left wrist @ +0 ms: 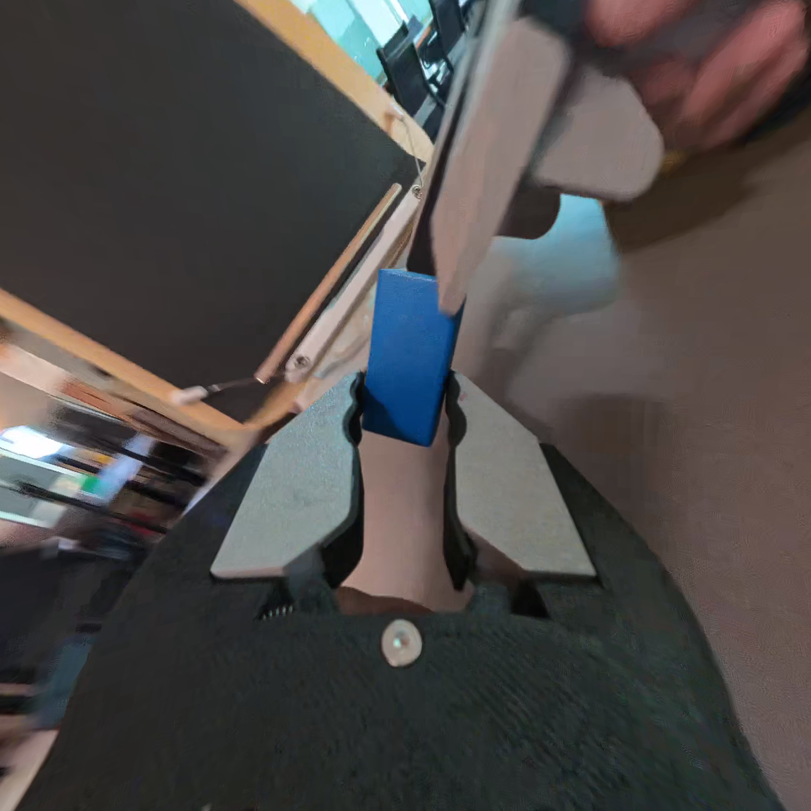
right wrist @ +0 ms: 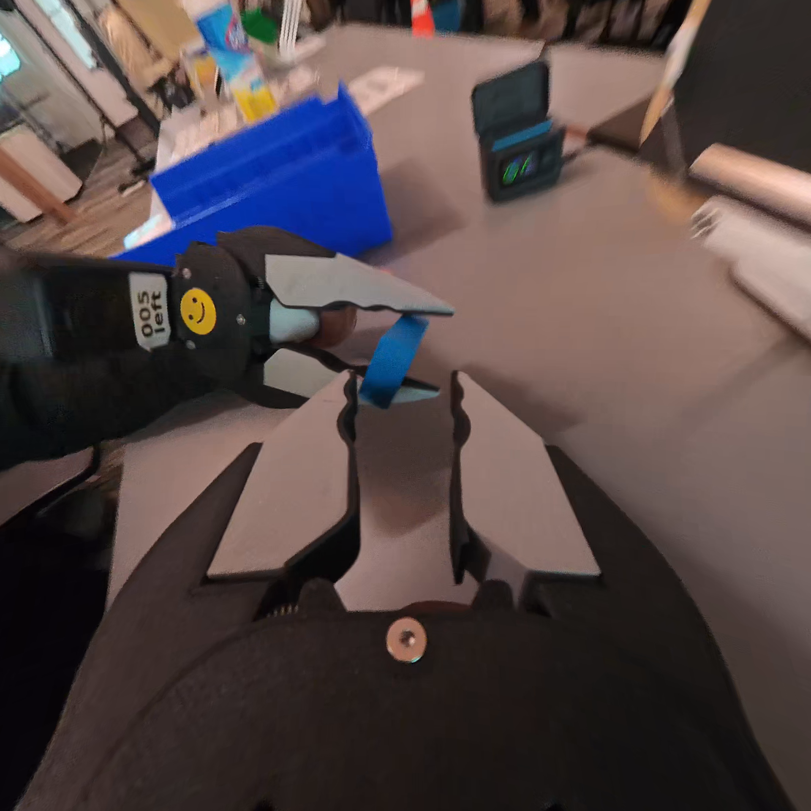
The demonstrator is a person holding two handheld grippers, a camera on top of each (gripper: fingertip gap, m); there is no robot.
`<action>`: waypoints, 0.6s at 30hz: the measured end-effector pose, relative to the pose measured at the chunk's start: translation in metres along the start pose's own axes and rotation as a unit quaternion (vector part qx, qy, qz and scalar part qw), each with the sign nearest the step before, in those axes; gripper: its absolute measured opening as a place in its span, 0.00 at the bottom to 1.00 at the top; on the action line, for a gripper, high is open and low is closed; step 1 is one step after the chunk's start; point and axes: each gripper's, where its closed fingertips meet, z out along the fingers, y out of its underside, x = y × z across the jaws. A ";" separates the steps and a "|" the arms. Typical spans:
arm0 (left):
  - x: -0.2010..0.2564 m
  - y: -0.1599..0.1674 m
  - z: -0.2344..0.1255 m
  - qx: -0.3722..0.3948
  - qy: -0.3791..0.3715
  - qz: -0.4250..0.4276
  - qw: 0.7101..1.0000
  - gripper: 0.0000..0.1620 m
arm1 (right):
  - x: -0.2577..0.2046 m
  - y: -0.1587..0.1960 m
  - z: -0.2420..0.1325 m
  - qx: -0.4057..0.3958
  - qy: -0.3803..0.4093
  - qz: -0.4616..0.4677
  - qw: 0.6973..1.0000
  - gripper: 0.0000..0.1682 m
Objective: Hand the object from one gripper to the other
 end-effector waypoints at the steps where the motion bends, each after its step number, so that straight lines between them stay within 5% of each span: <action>1: -0.001 0.001 0.000 0.000 0.024 -0.071 0.997 0.21 | 0.002 -0.010 -0.007 0.029 0.011 -0.015 0.999 0.27; 3: 0.001 -0.002 -0.002 0.017 0.088 -0.218 0.972 0.21 | 0.001 -0.027 -0.020 0.080 0.014 -0.042 0.996 0.31; 6: 0.016 -0.017 -0.011 0.050 0.240 -0.426 0.871 0.21 | -0.007 -0.041 -0.033 0.129 -0.007 -0.066 0.989 0.39; 9: 0.020 -0.027 -0.017 0.070 0.298 -0.498 0.811 0.21 | -0.015 -0.041 -0.031 0.135 -0.024 -0.083 0.987 0.40; 13: 0.040 -0.041 -0.023 0.071 0.347 -0.482 0.801 0.22 | -0.021 -0.028 -0.013 0.106 -0.043 -0.079 0.990 0.40; 14: 0.045 -0.043 -0.023 0.066 0.349 -0.471 0.808 0.22 | -0.022 -0.025 -0.009 0.096 -0.052 -0.068 0.992 0.38; 15: 0.049 -0.043 -0.022 0.059 0.346 -0.459 0.816 0.21 | -0.025 -0.018 -0.004 0.078 -0.066 -0.054 0.993 0.22; 18: 0.055 -0.039 -0.019 0.046 0.336 -0.438 0.833 0.20 | -0.029 -0.005 0.002 0.034 -0.111 0.008 0.993 0.18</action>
